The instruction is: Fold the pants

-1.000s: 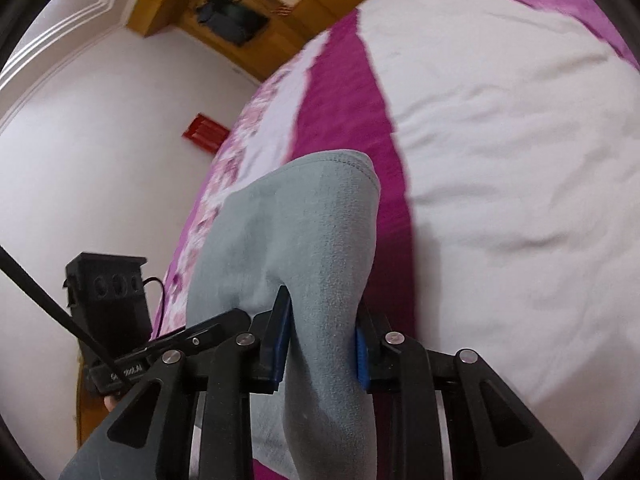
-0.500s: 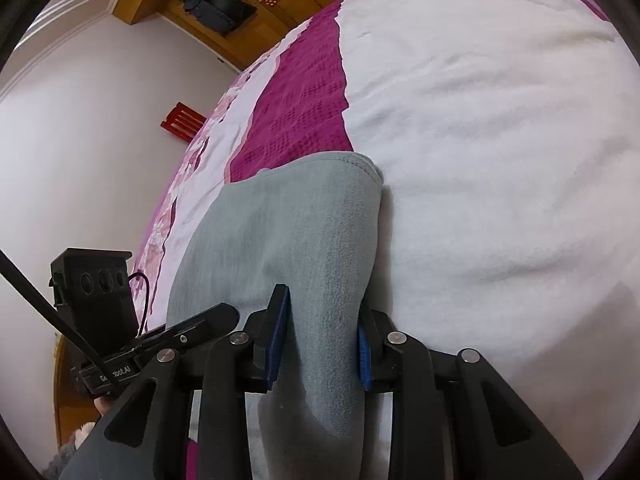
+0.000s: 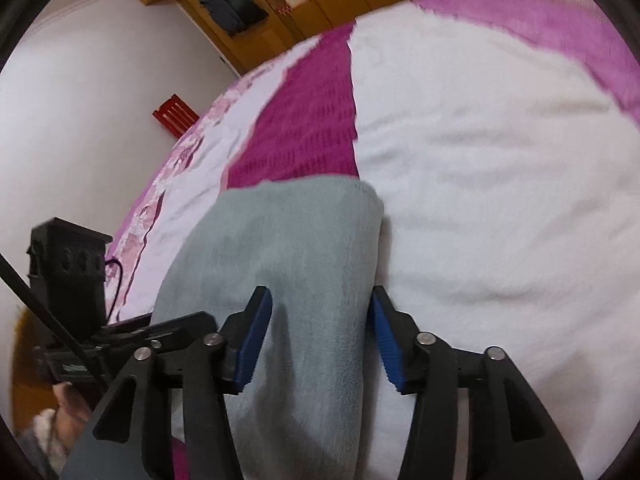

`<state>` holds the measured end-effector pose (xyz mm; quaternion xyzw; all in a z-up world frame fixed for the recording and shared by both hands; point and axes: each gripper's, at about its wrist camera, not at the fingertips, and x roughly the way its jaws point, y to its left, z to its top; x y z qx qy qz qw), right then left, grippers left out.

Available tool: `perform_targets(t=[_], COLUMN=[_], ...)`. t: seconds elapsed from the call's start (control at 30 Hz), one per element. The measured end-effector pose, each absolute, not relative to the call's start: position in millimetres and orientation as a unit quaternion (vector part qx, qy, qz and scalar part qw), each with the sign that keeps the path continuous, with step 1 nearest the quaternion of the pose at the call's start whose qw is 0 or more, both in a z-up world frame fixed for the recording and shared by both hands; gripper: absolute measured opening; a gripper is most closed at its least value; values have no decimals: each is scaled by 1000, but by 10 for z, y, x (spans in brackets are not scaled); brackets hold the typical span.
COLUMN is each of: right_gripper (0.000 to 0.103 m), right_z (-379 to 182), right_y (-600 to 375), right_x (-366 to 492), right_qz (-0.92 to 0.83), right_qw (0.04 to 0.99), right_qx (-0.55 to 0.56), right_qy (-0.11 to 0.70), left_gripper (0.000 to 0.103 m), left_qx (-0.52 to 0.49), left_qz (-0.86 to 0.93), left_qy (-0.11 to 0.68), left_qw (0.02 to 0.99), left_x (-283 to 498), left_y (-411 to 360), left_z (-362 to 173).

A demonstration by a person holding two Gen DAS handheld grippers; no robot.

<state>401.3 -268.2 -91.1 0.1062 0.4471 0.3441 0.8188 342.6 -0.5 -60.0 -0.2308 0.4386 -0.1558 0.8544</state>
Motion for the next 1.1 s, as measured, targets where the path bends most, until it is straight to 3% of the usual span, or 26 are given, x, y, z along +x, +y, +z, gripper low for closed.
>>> perform_targets(t=[0.2,0.3,0.43,0.57,0.7,0.87,1.1], right_gripper=[55,59,64,92,94,94,94], right_z=[-429,-199,15,46,-88,-463,-793], right_y=[-2876,-2954,-2987,-3008,-3098,-3098,-2947], right_x=[3841,3709,3451,3103,2789,2643,2643], right_qz=[335,346,354,366,337,314,343], right_qw=[864,880,896,903,922,924,902], right_qx=[121,126,101,81,74,55,16], right_qy=[355,300,246,212,177,209,263], left_gripper=[88,90,91,91,91,91,91], left_qx=[-180,-130,-139,-99,-86,-84,-70], left_qz=[-95,-49,-36,-17,-35,-78,-91], left_qy=[355,322,263,264,283,300,321], left_qw=[912,937,954,959,955,947,940], left_x=[3216,3035,2613,2353,2180,2090,2180], left_y=[-25,-124,-236,-402,-477,-477,-564], left_z=[-5,277,413,258,-128,-593,-668])
